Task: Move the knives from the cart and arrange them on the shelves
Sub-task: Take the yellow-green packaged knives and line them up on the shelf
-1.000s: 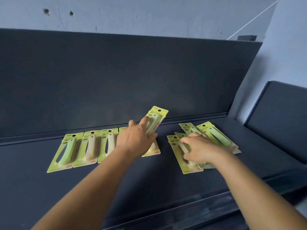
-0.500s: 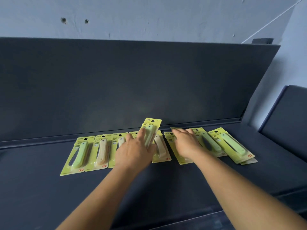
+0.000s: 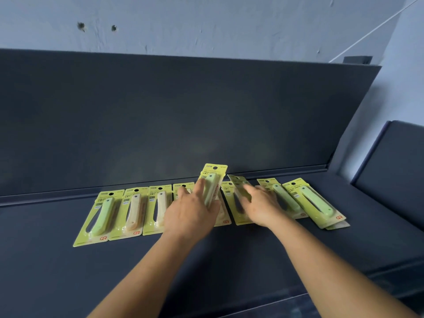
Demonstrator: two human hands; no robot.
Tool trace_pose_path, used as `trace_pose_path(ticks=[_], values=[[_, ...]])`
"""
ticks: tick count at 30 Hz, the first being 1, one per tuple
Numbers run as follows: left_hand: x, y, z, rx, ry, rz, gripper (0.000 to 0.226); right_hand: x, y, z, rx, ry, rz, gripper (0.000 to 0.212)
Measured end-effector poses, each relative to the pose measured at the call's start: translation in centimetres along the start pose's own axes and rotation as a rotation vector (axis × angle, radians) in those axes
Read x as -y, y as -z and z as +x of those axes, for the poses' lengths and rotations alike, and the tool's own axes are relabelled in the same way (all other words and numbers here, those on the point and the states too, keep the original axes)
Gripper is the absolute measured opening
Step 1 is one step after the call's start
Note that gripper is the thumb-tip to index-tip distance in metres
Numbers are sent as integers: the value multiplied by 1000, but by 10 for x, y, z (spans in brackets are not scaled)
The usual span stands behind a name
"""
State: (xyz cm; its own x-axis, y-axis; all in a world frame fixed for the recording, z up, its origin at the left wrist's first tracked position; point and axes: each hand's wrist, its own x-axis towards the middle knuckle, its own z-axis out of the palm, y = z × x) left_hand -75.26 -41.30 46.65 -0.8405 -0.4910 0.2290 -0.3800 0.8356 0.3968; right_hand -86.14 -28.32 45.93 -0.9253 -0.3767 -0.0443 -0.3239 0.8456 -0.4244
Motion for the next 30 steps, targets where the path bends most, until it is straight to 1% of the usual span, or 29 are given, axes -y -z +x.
trace_pose_path(ticks=[4, 7, 9, 12, 15, 17, 19, 22, 24, 30], values=[[-8, -3, -1, -2, -10, -15, 57, 7, 3, -3, -36, -2, -17, 53], [-11, -1, -2, -12, -19, -21, 57, -1, 6, -3, -124, -54, -23, 48], [-12, -1, -2, -11, -20, -26, 56, -12, 7, -2, -131, -70, -120, 49], [-16, -2, -1, 3, -19, -22, 57, -26, 6, 0, -94, -30, -276, 52], [-23, -5, -1, 21, -22, -19, 56, -35, 8, 4, -76, 15, -233, 50], [-27, -7, 0, 26, -27, -23, 56, -43, 15, 4, -115, 31, -206, 46], [-32, -8, 1, 20, -39, -20, 57, -57, 24, 4, -148, 24, -233, 45], [-42, -12, 1, 27, -62, -13, 58, -75, 33, 4, -49, 15, -272, 42], [-51, -15, 1, 48, -73, -15, 58, -81, 35, 4, 3, 18, -276, 44], [-61, -23, 3, 73, -56, -1, 61, -88, 41, 12, -2, 10, -271, 47]])
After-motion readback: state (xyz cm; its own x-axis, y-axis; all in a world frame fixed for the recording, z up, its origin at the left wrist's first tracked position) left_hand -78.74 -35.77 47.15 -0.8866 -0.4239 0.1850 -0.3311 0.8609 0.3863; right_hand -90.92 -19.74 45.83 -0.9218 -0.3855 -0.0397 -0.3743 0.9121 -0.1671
